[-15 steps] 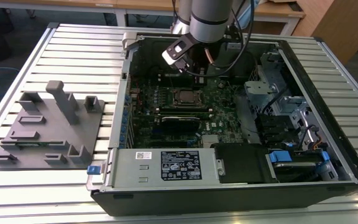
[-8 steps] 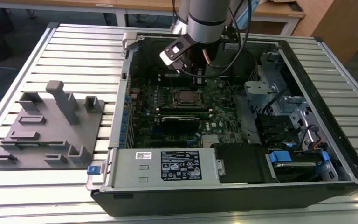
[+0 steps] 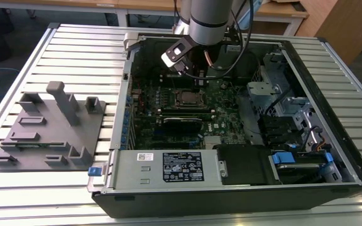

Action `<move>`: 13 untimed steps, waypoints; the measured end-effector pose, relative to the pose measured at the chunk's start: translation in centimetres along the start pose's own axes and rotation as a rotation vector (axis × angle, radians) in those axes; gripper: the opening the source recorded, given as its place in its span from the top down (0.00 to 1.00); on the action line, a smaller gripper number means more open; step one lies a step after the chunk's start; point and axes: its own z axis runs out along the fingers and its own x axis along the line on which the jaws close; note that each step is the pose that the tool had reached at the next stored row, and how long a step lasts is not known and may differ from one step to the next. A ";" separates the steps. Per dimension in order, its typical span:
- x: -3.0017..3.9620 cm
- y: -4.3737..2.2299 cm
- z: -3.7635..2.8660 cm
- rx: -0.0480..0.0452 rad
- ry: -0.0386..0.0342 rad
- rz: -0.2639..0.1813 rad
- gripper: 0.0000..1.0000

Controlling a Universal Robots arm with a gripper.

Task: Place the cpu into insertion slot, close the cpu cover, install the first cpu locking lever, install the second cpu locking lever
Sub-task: 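Close the cpu cover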

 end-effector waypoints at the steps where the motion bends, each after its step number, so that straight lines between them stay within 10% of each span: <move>1: 0.00 -0.01 0.04 0.0002 0.0000 0.000 0.90; 13: -0.01 -0.05 0.24 0.0045 -0.0011 0.000 0.90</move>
